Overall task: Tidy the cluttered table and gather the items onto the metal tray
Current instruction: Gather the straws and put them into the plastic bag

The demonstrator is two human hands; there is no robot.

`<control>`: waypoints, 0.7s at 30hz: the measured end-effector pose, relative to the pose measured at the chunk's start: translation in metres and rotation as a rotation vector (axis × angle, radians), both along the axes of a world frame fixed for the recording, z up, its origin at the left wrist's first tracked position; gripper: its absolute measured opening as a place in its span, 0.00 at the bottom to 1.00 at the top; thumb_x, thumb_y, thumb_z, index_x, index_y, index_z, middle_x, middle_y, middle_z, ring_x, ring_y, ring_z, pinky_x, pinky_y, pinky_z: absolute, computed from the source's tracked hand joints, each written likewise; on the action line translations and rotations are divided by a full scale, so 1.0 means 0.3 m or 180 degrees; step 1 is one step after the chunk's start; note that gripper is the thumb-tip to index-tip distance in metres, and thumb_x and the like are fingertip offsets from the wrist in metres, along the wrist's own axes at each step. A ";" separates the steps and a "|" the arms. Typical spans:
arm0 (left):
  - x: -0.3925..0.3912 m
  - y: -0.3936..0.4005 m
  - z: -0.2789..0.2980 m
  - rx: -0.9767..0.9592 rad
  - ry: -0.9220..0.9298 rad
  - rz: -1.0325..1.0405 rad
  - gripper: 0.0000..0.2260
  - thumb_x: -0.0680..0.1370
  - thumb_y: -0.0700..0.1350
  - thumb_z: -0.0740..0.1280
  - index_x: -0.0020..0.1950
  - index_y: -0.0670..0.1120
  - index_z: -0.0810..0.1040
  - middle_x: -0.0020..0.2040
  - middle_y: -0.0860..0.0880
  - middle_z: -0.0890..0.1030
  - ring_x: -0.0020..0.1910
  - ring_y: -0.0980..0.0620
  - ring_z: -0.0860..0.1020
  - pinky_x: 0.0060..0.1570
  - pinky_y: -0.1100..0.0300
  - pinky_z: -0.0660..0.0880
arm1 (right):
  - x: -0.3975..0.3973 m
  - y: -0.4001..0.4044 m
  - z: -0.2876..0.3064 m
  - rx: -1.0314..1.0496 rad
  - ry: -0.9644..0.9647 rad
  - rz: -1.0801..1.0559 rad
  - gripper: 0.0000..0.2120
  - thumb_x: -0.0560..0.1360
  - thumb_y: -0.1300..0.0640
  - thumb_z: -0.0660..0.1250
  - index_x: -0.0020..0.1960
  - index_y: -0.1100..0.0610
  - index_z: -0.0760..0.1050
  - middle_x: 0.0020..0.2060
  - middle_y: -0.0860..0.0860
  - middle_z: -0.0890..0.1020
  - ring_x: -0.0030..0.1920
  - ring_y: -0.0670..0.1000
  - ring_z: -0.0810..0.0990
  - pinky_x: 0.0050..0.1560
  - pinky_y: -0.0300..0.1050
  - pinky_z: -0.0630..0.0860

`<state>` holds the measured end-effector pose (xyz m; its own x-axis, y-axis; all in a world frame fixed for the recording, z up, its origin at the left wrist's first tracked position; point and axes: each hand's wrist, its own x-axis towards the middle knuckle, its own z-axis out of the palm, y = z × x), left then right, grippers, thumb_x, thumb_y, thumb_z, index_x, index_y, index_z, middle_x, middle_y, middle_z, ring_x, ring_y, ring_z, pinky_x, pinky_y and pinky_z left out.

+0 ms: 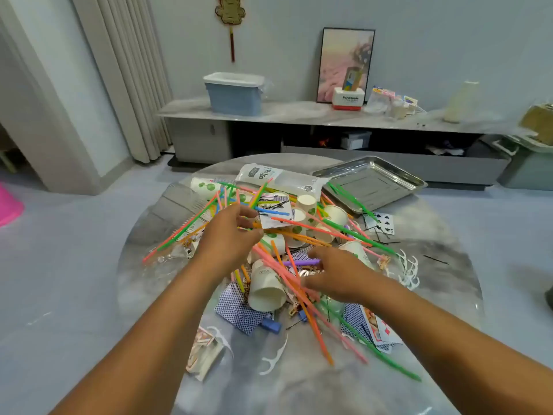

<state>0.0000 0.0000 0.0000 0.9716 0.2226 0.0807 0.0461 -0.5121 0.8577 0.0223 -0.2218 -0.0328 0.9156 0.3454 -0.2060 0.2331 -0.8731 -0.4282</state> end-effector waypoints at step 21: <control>0.045 0.098 -0.061 -0.0040 0.0667 0.0235 0.19 0.77 0.46 0.74 0.68 0.48 0.76 0.58 0.48 0.80 0.55 0.47 0.80 0.60 0.45 0.78 | 0.050 0.121 -0.175 -0.0691 -0.0287 -0.0343 0.08 0.78 0.54 0.62 0.57 0.50 0.68 0.39 0.48 0.76 0.41 0.57 0.75 0.48 0.50 0.64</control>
<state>0.0135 0.0293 -0.0182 0.9479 0.2933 -0.1245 0.2609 -0.4902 0.8317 0.0373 -0.1855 -0.0853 0.9627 0.2016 -0.1806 0.1626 -0.9641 -0.2098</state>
